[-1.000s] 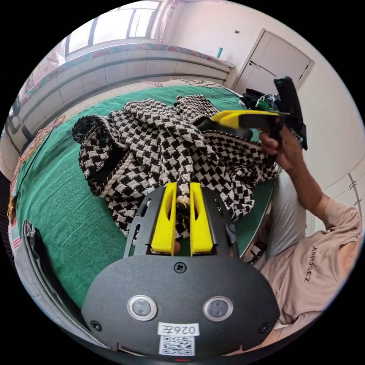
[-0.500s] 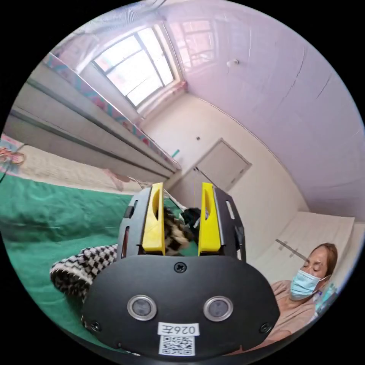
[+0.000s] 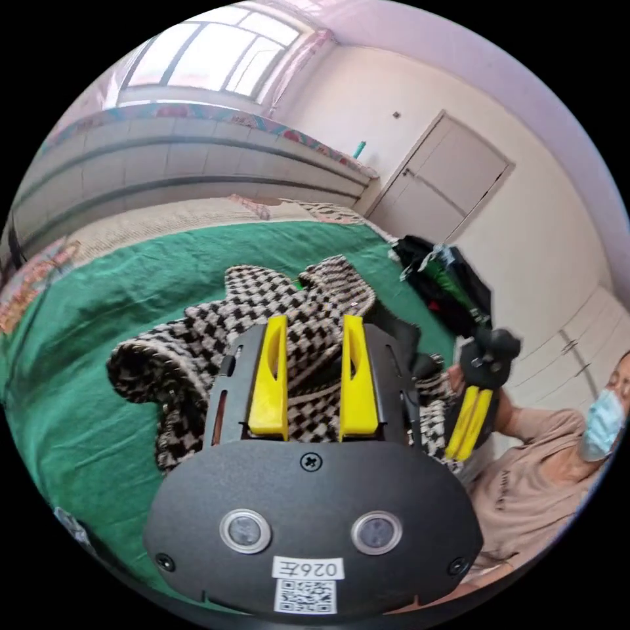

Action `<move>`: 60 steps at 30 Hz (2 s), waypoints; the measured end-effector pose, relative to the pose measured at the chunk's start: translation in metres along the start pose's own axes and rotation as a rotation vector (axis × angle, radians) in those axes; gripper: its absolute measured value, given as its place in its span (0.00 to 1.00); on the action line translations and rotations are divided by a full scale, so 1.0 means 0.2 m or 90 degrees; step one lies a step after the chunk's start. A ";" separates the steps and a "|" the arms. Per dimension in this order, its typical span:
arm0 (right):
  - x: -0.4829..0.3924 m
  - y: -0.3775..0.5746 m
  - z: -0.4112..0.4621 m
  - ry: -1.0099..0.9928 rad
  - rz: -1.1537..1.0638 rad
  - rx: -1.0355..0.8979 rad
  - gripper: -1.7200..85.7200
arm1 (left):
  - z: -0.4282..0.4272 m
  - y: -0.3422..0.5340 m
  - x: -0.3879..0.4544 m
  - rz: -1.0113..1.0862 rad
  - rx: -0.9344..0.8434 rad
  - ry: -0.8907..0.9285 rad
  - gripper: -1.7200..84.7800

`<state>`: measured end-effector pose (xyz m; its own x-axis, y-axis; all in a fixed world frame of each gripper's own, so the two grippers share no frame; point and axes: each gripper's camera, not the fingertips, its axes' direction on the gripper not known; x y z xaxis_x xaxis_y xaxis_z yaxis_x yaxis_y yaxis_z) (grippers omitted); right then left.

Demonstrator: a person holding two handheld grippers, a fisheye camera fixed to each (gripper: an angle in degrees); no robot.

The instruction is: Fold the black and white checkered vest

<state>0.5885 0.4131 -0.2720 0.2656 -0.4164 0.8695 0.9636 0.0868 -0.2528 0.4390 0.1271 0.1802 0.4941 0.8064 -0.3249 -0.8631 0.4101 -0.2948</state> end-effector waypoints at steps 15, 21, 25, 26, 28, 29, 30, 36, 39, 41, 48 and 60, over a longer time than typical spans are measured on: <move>0.57 -0.41 -1.04 0.024 0.091 0.221 0.01 | -0.26 -0.23 -0.22 -0.179 0.091 -0.008 0.10; 1.02 -0.31 -1.65 0.078 0.256 0.450 0.01 | -0.22 0.63 -0.20 -0.238 0.040 0.048 0.11; 1.34 -0.51 -1.87 0.206 0.389 0.388 0.01 | -0.27 1.04 -0.20 -0.316 0.069 0.123 0.10; 1.40 -0.55 -1.93 0.261 0.432 0.372 0.01 | -0.28 1.07 -0.21 -0.323 0.061 0.111 0.11; 1.50 -0.57 -2.03 0.353 0.511 0.370 0.01 | -0.28 1.13 -0.27 -0.346 0.028 0.045 0.12; 1.57 -0.55 -2.11 0.404 0.571 0.395 0.01 | -0.28 1.13 -0.29 -0.352 0.026 0.035 0.12; 1.60 -0.53 -2.16 0.421 0.604 0.416 0.01 | -0.29 1.14 -0.34 -0.362 0.032 0.020 0.13; 2.01 -0.28 -2.39 0.239 0.687 0.668 0.01 | -0.20 1.14 -0.60 -0.420 0.043 0.029 0.25; 2.20 -0.40 -2.42 0.216 0.707 0.671 0.01 | -0.16 1.12 -0.55 -0.350 -0.012 -0.066 0.26; 2.31 -0.60 -2.45 0.212 0.689 0.642 0.01 | -0.18 1.10 -0.52 -0.256 -0.037 0.022 0.19; 2.38 -1.06 -2.47 0.288 0.658 0.653 0.01 | -0.63 1.31 -0.83 -0.334 0.167 0.070 0.08; 3.16 -1.82 -2.75 0.413 0.623 0.570 0.10 | -0.06 0.40 -1.29 -0.255 -0.034 -0.017 0.32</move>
<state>0.3902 -0.3799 0.1365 0.9797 -0.1664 0.1120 0.1742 0.9827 -0.0633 0.2440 -0.0539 0.2292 0.7870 0.5982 -0.1509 -0.5953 0.6723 -0.4400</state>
